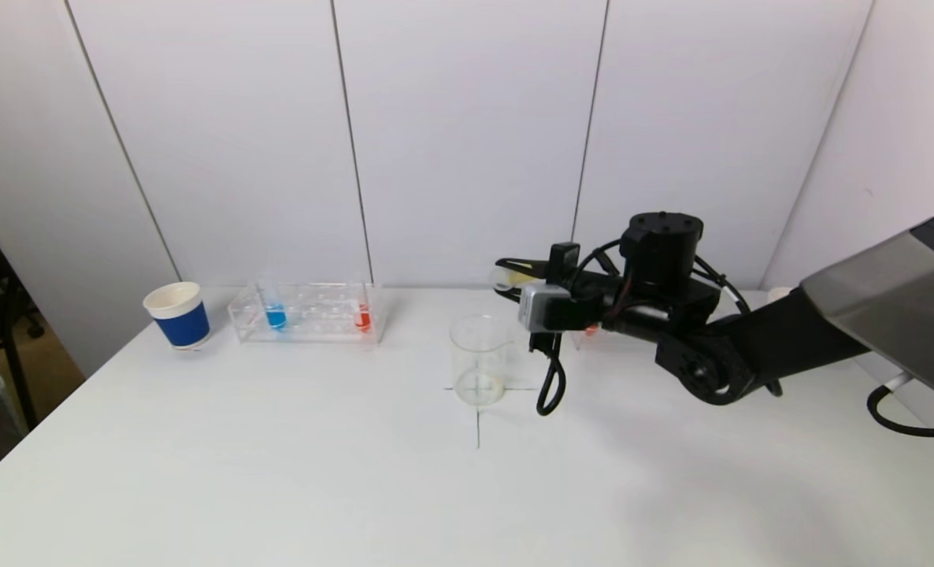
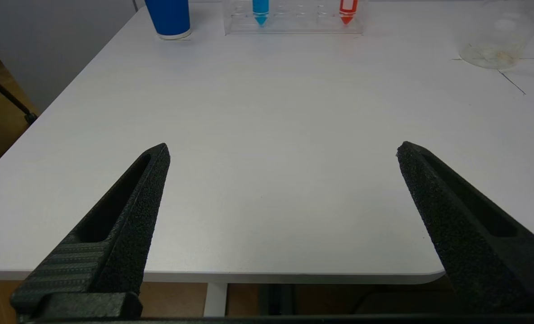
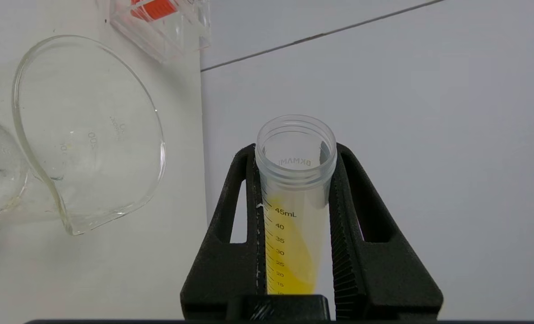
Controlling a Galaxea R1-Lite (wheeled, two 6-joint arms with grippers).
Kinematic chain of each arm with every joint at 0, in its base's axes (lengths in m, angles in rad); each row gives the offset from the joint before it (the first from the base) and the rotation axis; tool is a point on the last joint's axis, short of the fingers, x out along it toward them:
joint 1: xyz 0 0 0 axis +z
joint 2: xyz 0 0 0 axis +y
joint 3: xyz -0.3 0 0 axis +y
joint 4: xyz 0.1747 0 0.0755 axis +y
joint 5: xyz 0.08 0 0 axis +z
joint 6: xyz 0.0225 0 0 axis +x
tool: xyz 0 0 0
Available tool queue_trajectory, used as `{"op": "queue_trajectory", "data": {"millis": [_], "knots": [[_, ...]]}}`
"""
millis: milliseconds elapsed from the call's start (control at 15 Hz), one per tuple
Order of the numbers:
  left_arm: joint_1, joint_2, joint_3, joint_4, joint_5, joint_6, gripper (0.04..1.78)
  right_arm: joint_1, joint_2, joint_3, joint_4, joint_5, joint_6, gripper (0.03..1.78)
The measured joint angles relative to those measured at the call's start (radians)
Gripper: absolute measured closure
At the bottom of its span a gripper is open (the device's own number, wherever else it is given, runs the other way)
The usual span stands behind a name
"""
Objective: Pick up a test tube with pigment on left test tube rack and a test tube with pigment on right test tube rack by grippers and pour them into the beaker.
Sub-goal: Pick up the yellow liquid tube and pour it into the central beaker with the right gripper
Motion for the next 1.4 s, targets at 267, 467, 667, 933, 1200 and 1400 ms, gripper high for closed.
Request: {"op": "queue_trajectory", "data": {"millis": [267, 467, 667, 933, 1200, 1400], "knots": [[0.000, 0.000, 0.000, 0.000, 0.000, 0.000, 0.06, 0.009, -0.001, 0.016, 0.006, -0.006, -0.040, 1.35], [0.000, 0.000, 0.000, 0.000, 0.000, 0.000, 0.06, 0.014, 0.000, 0.021, 0.008, -0.014, -0.089, 1.35], [0.000, 0.000, 0.000, 0.001, 0.000, 0.000, 0.06, 0.014, -0.001, 0.022, 0.030, -0.023, -0.121, 1.35], [0.000, 0.000, 0.000, 0.000, -0.001, 0.000, 0.06, 0.014, 0.000, 0.016, 0.056, -0.044, -0.156, 1.35], [0.000, 0.000, 0.000, 0.000, 0.000, 0.000, 0.06, 0.016, -0.001, 0.000, 0.095, -0.060, -0.204, 1.35], [0.000, 0.000, 0.000, 0.000, 0.000, 0.000, 0.06, 0.027, -0.003, -0.016, 0.124, -0.079, -0.223, 1.35]]}}
